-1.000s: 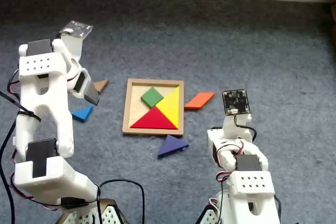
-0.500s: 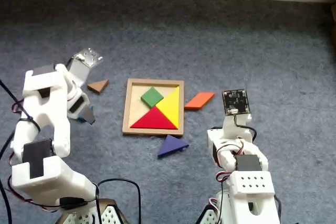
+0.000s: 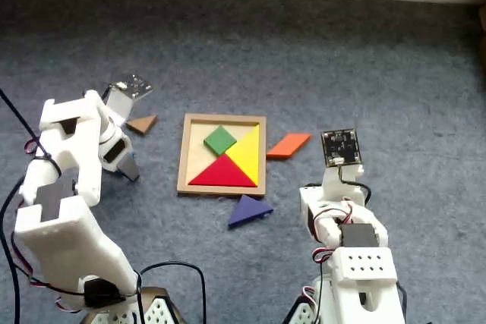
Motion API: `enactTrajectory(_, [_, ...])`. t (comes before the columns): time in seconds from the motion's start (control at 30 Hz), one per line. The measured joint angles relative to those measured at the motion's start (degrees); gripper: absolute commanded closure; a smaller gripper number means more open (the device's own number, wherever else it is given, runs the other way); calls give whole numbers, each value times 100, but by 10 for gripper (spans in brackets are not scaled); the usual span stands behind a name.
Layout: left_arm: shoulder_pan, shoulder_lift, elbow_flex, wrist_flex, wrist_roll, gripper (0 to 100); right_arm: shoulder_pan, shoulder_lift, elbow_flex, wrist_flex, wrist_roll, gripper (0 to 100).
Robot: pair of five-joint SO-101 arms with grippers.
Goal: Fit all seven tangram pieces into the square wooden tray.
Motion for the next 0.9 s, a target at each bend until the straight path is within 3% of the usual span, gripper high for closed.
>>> enactTrajectory(0.27, [44,536,-967,826,9,992,0,0,0,0,0,992])
enactTrajectory(0.6, [404,-88,-1108,1670,44,994,0,0,0,0,0,992])
enactTrajectory(0.73, [651,-774,-1108,1873,633,994,0,0,0,0,0,992])
enactTrajectory(0.9, [659,-1741,-1108,2312,800,994,0,0,0,0,0,992])
